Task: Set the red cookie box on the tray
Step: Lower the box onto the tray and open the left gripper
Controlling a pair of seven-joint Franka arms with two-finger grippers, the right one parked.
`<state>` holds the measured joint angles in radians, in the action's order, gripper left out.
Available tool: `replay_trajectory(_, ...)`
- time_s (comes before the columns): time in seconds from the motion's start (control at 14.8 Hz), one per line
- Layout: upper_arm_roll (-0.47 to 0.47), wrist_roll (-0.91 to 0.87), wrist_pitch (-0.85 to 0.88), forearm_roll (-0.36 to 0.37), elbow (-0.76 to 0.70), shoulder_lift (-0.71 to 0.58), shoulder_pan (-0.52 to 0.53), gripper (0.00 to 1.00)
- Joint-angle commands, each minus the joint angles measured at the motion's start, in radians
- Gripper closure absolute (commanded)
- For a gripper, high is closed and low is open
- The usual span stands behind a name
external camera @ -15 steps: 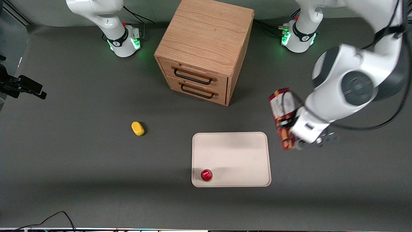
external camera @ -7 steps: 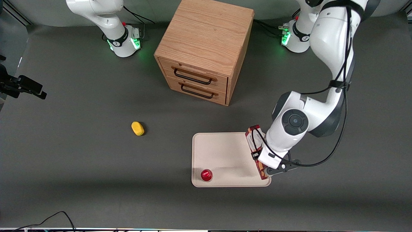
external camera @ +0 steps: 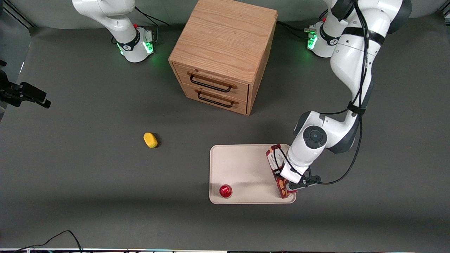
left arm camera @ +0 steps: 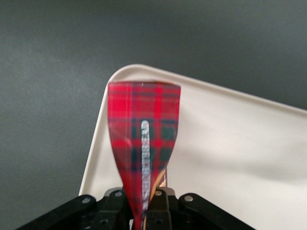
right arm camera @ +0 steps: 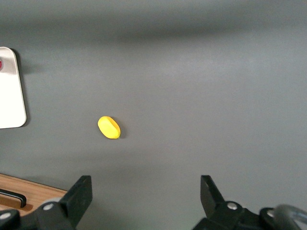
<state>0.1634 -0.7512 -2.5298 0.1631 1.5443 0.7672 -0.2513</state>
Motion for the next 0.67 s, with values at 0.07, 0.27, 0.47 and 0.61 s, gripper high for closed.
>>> replay_trajectory(0.07, -0.015, -0.030, -0.030, 0.019, 0.046, -0.014, -0.002, 0.95)
replay_trajectory(0.27, -0.016, -0.020, -0.002, 0.018, 0.034, -0.023, 0.000, 0.00)
replay_trajectory(0.47, -0.010, 0.007, 0.321, 0.012, -0.054, -0.086, 0.004, 0.00)
replay_trajectory(0.61, -0.005, 0.096, 0.570, -0.026, -0.104, -0.164, 0.012, 0.00)
